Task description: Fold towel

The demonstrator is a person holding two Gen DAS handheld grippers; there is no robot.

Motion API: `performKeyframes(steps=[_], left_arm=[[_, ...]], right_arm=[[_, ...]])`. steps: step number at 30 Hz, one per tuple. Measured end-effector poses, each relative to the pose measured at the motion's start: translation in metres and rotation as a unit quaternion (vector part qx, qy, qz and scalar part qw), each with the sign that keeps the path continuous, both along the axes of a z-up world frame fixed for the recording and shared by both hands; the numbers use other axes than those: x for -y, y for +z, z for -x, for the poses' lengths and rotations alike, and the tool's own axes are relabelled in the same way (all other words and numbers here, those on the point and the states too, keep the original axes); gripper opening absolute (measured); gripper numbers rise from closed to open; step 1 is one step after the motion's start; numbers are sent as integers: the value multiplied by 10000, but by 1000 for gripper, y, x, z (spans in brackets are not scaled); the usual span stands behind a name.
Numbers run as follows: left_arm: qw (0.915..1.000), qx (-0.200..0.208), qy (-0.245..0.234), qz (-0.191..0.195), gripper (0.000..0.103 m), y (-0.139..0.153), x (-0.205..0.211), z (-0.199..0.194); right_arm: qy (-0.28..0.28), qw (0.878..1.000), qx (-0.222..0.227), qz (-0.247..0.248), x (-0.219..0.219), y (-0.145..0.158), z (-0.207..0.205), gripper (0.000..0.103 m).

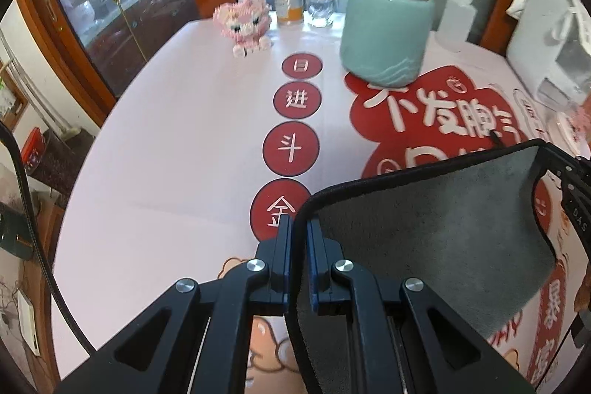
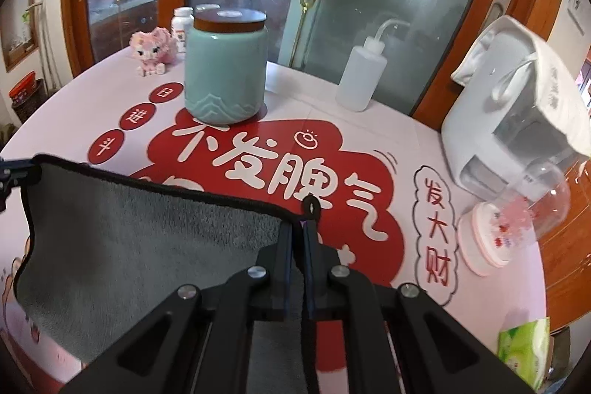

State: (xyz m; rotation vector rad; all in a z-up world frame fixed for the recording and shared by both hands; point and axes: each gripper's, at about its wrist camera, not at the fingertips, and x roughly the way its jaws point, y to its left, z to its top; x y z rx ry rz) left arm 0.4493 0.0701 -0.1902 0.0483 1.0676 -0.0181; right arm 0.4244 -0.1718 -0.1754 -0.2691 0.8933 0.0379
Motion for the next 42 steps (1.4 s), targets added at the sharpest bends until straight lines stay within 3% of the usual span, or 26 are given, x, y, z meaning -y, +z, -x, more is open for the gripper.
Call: performKeyframes(steps=[10, 13, 15, 17, 19, 22, 24, 30, 33, 42], left_arm=[[9994, -328, 132, -40, 13, -34, -3, -19], [9993, -342, 161, -80, 40, -37, -5, -18], [9993, -300, 203, 39, 92, -33, -7, -18], [9992, -114, 349, 155, 101, -24, -10, -15], [9991, 141, 393, 98, 103, -12, -10, -10], [9986, 194, 356, 335, 103, -1, -12, -5], [9981, 263, 419, 359, 103, 5, -13, 2], [9977, 317, 483, 347, 103, 20, -9, 21], [9979, 405, 464, 221, 103, 28, -6, 35], [9980, 451, 233, 375, 103, 57, 5, 90]], right_arm=[[-165, 9989, -429, 33, -4, -35, -28, 6], [-184, 9987, -477, 82, -5, -38, -29, 13], [-269, 9985, -482, -3, -3, -34, -29, 22], [-406, 9983, -271, -319, 2, -20, -26, 39], [-461, 9963, 4, -731, 7, -2, -17, 73], [-353, 9929, 126, -1133, 8, 13, -8, 96], [-263, 9925, 119, -1187, 4, 18, -4, 103], [-256, 9956, 163, -883, -4, 24, 12, 103], [-279, 9952, 91, -935, -4, 24, 24, 103], [-447, 9920, 50, -1176, 1, 44, 85, 103]])
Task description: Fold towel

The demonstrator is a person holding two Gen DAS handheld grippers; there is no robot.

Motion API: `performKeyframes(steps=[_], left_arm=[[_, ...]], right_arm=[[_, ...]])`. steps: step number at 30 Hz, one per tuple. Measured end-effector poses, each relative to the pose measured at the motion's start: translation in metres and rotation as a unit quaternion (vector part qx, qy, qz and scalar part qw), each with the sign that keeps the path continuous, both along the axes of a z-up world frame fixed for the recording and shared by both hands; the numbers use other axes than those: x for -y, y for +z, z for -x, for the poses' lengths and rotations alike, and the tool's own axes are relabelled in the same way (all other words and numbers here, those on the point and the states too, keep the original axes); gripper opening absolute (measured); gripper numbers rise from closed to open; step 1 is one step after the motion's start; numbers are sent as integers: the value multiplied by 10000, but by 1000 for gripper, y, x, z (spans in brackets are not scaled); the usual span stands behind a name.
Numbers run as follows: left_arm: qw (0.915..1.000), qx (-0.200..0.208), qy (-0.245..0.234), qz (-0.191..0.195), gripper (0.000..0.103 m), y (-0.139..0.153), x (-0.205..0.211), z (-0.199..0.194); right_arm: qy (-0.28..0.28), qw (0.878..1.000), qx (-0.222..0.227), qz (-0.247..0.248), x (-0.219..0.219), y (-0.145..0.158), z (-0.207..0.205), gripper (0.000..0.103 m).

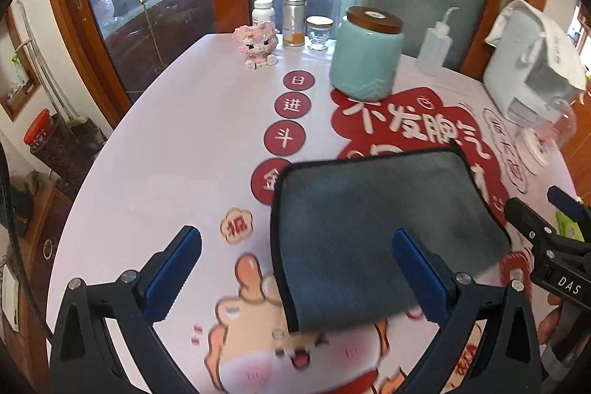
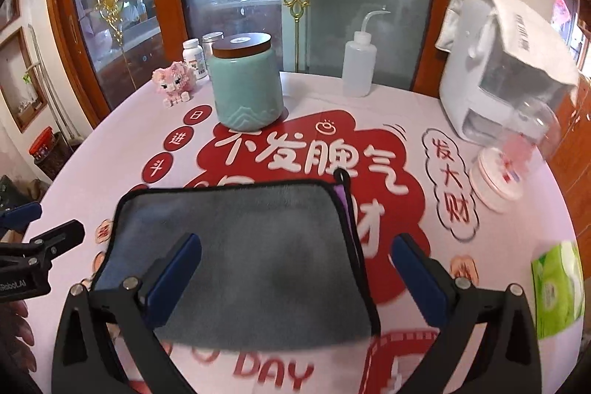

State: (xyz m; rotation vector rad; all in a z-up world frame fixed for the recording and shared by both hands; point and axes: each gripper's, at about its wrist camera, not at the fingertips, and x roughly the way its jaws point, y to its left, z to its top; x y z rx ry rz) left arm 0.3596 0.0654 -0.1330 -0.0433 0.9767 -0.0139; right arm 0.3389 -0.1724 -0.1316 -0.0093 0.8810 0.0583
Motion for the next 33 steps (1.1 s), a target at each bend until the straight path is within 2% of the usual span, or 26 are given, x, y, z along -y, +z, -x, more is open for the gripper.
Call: performKeyframes(steps=[4, 11, 22, 33], left_arm=[[9999, 42, -90, 36, 103, 15, 7, 33], [9997, 135, -192, 18, 103, 41, 14, 76], [9986, 320, -320, 276, 103, 87, 24, 145], [9973, 528, -508, 70, 103, 128, 47, 244]], right_arm=[[-32, 9999, 42, -146, 6, 16, 38, 103], [67, 9996, 247, -84, 7, 45, 85, 103], [31, 9981, 589, -203, 13, 94, 157, 103], [75, 9971, 699, -305, 27, 121, 254, 103]])
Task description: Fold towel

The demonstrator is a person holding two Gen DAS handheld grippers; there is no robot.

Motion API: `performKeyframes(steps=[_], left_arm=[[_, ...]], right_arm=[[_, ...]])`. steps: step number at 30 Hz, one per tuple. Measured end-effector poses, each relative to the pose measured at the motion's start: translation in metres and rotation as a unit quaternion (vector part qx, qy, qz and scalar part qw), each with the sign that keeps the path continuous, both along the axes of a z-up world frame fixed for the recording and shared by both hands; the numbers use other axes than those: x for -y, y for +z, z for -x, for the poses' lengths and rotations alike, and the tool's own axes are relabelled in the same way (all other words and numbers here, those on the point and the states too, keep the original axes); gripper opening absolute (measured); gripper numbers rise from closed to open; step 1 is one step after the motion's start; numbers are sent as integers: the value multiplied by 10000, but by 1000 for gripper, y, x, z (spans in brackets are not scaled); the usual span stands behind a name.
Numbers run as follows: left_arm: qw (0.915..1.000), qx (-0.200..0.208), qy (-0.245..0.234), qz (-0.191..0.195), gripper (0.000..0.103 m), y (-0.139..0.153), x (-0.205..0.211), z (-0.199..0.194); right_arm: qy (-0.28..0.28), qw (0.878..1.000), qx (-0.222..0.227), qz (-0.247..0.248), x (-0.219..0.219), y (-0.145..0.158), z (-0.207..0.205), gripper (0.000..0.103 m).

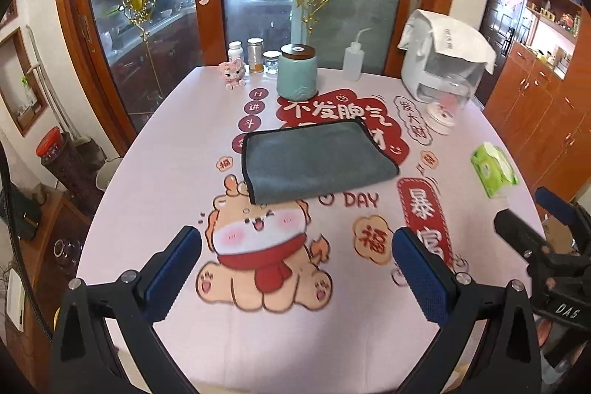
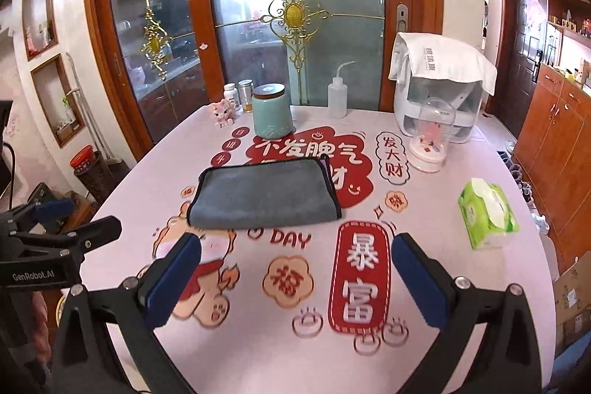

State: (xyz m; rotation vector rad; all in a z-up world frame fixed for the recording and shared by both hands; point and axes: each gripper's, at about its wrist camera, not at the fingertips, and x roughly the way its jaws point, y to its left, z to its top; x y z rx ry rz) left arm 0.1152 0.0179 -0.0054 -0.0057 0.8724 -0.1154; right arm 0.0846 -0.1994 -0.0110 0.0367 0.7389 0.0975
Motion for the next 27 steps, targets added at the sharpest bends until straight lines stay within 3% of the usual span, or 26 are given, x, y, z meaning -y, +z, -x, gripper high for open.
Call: performKeyframes(steps=[13, 19, 27], left_arm=[[9999, -31, 70, 136, 103, 17, 17, 75], [9999, 76, 75, -8, 103, 21, 25, 89], [10000, -68, 38, -41, 103, 17, 22, 88]], right_arm=[[-50, 9991, -263, -314, 9, 5, 63, 103], [-35, 9993, -261, -277, 7, 10, 76, 103], [-207, 9990, -300, -248, 1, 13, 86, 103]])
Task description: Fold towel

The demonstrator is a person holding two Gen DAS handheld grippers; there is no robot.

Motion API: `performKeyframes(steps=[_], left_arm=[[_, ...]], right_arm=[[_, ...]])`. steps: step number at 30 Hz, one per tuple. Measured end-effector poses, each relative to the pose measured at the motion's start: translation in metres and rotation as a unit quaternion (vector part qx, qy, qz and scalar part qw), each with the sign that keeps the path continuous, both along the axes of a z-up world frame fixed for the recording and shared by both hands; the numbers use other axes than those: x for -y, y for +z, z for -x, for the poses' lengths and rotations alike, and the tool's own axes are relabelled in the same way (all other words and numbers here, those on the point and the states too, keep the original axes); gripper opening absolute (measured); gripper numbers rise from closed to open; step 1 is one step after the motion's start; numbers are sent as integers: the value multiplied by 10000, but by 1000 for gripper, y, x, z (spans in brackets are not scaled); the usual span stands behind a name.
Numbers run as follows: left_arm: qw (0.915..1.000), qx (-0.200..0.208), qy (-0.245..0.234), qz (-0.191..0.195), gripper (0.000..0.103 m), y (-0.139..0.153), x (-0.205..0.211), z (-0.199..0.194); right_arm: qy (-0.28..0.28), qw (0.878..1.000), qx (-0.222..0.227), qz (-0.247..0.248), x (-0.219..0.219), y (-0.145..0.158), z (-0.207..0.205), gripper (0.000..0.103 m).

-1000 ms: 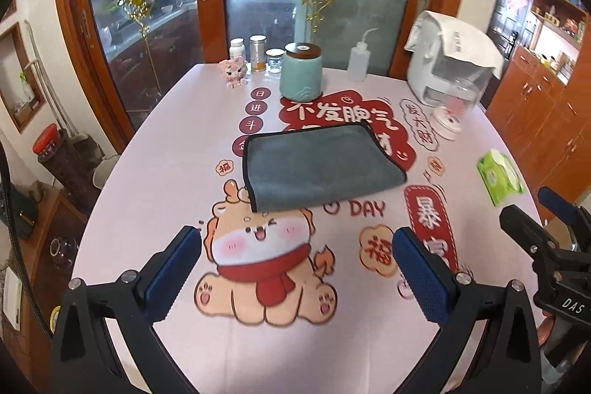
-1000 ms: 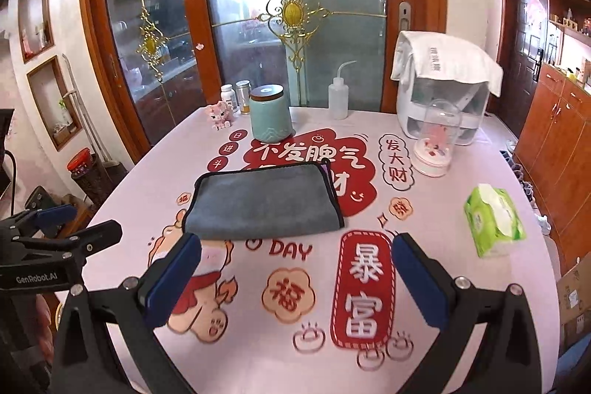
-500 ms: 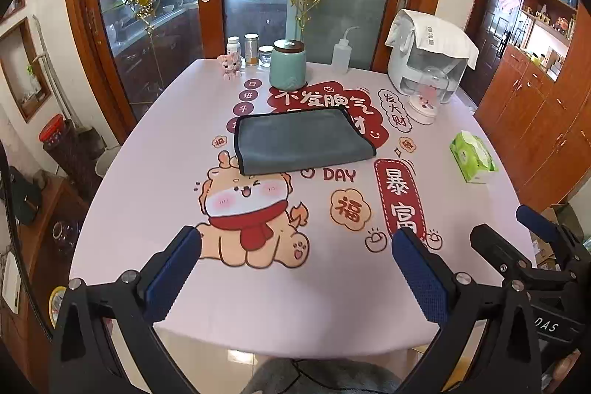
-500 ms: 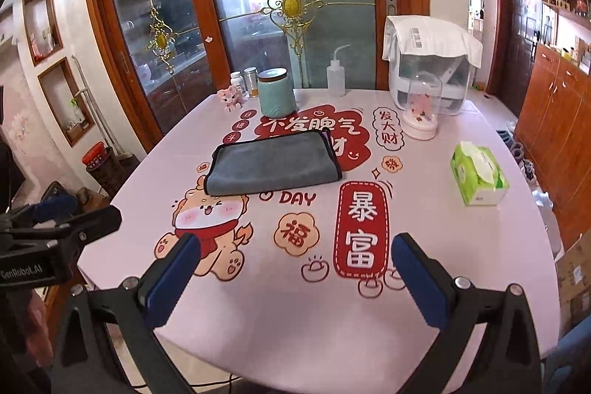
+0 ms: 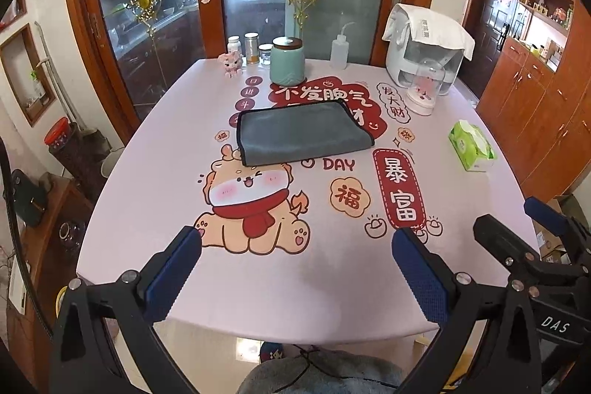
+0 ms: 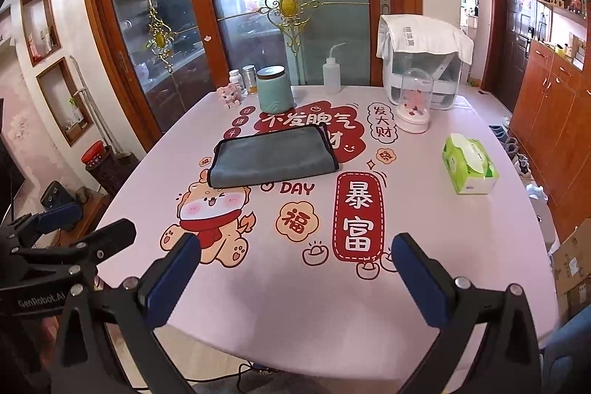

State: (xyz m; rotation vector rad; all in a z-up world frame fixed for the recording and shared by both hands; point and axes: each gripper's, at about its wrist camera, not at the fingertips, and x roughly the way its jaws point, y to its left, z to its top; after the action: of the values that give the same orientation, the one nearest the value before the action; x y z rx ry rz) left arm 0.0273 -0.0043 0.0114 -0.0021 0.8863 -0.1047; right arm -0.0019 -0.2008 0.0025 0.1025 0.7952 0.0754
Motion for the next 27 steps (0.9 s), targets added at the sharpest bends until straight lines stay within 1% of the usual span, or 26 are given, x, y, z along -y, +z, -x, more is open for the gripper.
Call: performKeyframes(steps=[10, 14, 20, 27], left_arm=[[10000, 20, 51, -46, 103, 5, -16, -5], [10000, -38, 54, -20, 103, 4, -23, -12], [9999, -125, -21, -41, 103, 1, -23, -18], [9999, -92, -88, -81, 103, 2, -24, -20]], right_arm=[[-183, 9997, -137, -23, -12, 2, -7, 103], [-287, 9994, -182, -27, -14, 3, -10, 103], [-375, 9990, -231, -34, -16, 3, -12, 103], [-450, 9986, -268, -35, -17, 3, -13, 103]])
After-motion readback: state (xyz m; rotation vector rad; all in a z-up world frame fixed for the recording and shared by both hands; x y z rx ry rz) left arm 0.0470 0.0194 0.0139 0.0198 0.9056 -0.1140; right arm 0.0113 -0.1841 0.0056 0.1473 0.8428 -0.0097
